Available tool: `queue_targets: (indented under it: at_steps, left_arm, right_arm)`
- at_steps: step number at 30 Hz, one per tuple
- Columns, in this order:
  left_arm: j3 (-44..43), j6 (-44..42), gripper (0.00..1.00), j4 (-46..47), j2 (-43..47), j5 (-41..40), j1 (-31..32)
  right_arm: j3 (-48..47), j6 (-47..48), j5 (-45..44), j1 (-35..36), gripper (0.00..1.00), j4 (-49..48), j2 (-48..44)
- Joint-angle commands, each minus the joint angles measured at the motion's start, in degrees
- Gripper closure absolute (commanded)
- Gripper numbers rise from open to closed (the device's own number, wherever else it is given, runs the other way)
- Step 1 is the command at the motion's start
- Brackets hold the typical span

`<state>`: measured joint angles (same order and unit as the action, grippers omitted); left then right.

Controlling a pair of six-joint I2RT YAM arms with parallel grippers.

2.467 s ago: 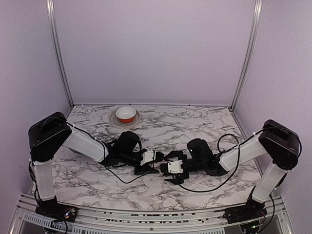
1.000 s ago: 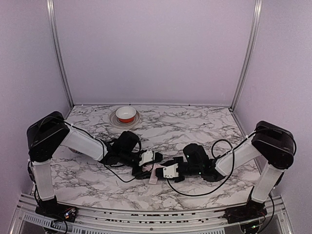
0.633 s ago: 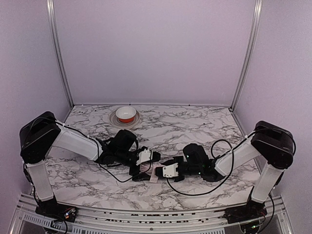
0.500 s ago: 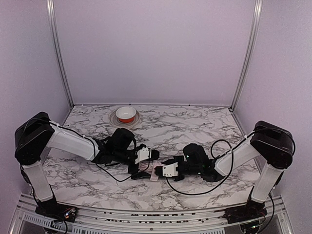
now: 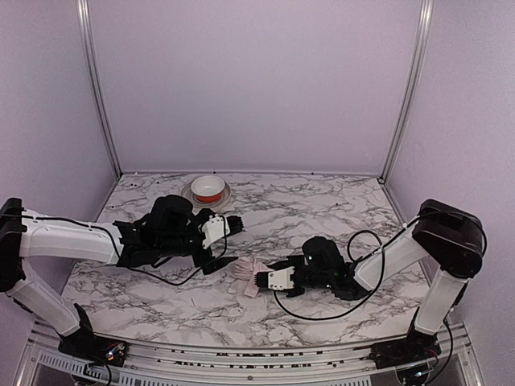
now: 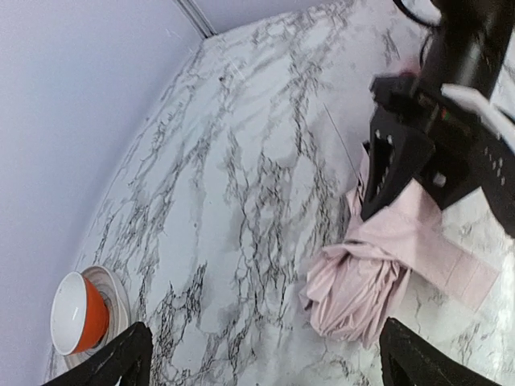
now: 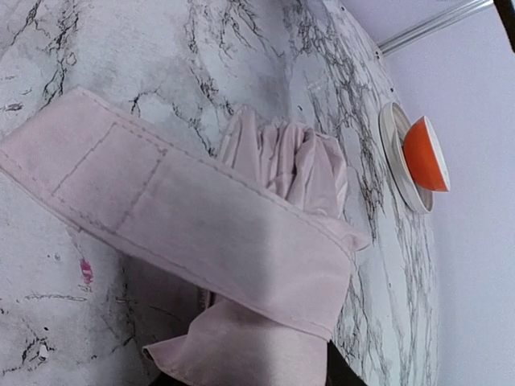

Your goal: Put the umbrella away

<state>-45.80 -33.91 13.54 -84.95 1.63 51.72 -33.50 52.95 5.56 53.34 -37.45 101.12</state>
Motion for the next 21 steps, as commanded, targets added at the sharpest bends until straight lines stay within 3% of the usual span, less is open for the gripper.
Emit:
queue_targets:
  at_steps: [1, 4, 8, 10, 12, 15, 21]
  left_arm:
    - [1.7, 19.5, 0.01, 11.2, 2.2, 7.4, -2.5]
    - [0.7, 30.0, 0.02, 14.3, 0.1, 16.6, -2.8]
    - [1.2, 39.8, 0.35, 14.7, -3.0, 19.3, -2.8]
    - [2.4, 43.4, 0.40, 14.8, -3.9, 22.5, -2.8]
    - [3.5, 47.3, 0.36, 16.4, -4.7, 26.0, -2.8]
    - [5.2, 50.4, 0.22, 16.9, -6.4, 28.6, -2.9]
    - [4.1, 54.1, 0.17, 17.6, -14.0, 33.0, -3.8]
  right_arm:
    - [-0.4, -0.6, -0.7, -0.4, 1.00, -5.9, 0.5]
    - [-0.7, -1.2, -0.7, -0.4, 1.00, -6.1, 0.4]
    - [-0.5, -1.6, -0.2, -0.6, 1.00, -6.5, 0.2]
    - [-0.3, -1.7, -0.2, -0.8, 1.00, -7.0, 0.2]
    - [-0.3, -2.2, -0.3, -1.1, 1.00, -7.9, 0.3]
    - [-0.8, -2.9, -0.1, -1.3, 1.00, -8.9, 0.6]
    - [-2.2, -3.5, -0.6, -1.3, 1.00, -10.4, 2.1]
